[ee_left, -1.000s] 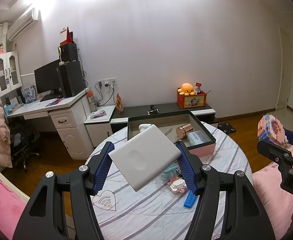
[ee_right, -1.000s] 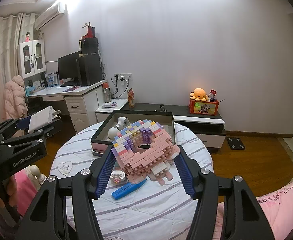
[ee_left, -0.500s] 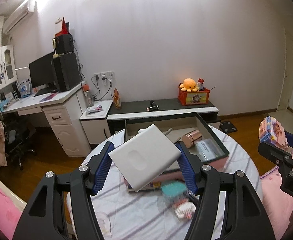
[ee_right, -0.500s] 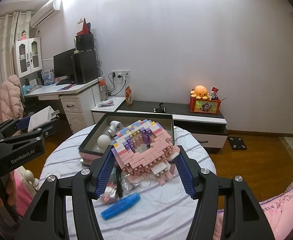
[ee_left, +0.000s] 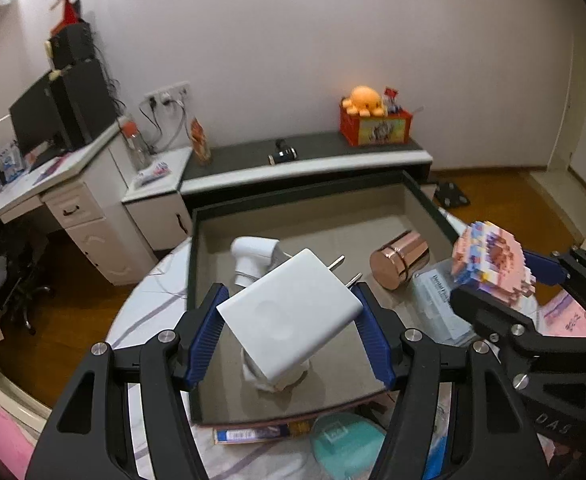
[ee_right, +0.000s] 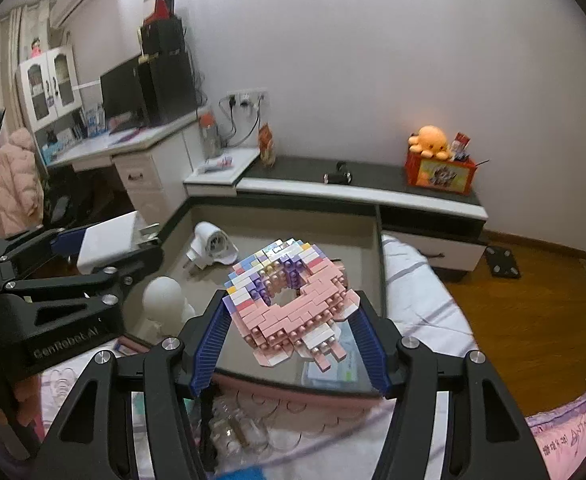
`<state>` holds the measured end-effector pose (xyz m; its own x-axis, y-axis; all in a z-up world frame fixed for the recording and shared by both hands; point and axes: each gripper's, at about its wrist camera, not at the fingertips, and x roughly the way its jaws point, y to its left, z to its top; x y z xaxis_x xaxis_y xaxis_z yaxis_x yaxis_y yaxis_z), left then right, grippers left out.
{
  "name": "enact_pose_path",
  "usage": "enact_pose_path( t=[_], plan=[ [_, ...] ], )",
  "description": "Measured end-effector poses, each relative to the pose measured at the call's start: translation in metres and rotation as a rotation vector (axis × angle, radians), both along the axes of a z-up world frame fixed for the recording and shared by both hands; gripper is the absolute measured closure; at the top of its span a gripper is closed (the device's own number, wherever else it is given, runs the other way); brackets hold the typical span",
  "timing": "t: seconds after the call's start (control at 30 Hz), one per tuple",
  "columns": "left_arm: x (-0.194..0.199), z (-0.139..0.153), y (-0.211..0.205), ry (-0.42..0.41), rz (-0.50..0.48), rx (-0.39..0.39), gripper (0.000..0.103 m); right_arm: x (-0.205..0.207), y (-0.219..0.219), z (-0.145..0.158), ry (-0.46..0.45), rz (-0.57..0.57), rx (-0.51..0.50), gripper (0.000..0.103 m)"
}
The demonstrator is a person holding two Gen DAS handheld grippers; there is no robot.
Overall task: Organize rigid objects
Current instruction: 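Lower both items into the tray and open both grippers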
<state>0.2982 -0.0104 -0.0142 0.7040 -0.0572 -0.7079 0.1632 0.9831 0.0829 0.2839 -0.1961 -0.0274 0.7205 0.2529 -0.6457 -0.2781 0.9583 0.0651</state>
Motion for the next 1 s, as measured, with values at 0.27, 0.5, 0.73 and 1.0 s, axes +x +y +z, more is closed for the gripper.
enact_pose_path(
  t=[0.27,0.5,0.73,1.0],
  plan=[
    [0.031,-0.036,-0.004,0.118,0.003,0.011,0.039,0.032,0.000,-0.029,0.095,-0.002,-0.008,0.041],
    [0.030,-0.040,-0.007,0.128,-0.019,0.016,0.039,0.039,0.001,-0.039,0.125,0.006,-0.020,0.041],
    [0.034,-0.037,0.011,0.144,0.048,-0.018,0.011,0.039,-0.001,-0.033,0.105,-0.019,-0.029,0.025],
    [0.030,-0.033,0.014,0.119,0.050,-0.009,0.010,0.036,-0.002,-0.026,0.091,-0.024,-0.032,0.023]
  ],
)
